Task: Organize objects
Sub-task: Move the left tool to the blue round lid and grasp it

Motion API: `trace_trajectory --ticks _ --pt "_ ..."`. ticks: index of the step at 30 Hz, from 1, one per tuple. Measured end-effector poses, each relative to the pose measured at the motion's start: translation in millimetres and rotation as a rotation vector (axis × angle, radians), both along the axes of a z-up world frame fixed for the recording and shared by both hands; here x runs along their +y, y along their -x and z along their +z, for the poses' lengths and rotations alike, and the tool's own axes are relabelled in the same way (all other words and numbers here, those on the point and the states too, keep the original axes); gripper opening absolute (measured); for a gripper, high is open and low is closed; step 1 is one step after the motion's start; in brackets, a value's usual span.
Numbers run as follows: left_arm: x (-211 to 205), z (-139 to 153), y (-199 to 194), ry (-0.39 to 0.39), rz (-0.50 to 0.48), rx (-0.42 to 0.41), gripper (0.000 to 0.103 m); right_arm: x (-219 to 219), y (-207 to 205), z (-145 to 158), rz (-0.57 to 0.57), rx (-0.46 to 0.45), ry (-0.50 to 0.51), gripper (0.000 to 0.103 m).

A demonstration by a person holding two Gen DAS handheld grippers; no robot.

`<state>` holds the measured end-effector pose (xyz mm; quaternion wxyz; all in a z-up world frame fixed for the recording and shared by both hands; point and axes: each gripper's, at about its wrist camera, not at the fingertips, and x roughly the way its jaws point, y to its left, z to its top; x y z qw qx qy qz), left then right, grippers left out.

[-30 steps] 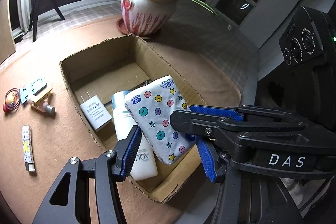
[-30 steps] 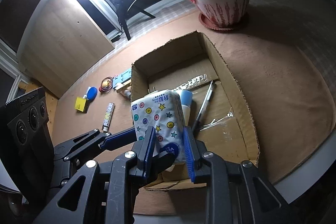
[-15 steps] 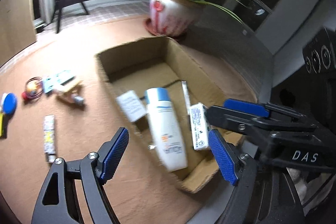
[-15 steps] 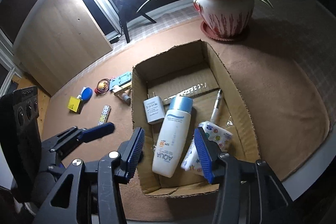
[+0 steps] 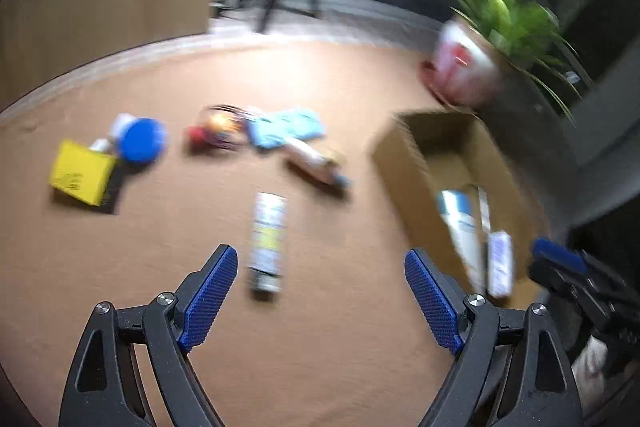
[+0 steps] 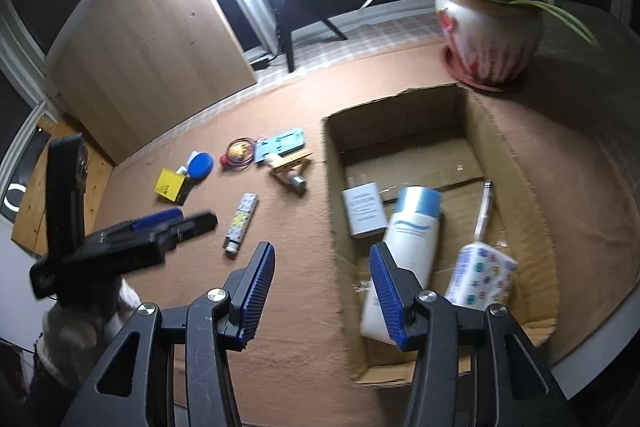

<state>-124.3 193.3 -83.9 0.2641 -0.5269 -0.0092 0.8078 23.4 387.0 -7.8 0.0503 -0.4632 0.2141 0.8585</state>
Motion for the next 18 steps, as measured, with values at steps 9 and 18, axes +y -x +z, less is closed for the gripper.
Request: trace_trajectory --ticks 9,18 --pt "-63.6 -22.1 83.6 0.096 0.176 -0.009 0.088 -43.7 24.0 -15.8 0.075 -0.03 0.032 0.046" --pt "-74.8 -30.4 153.8 0.127 0.213 -0.033 0.08 -66.4 39.6 -24.5 0.118 -0.048 0.047 0.046"
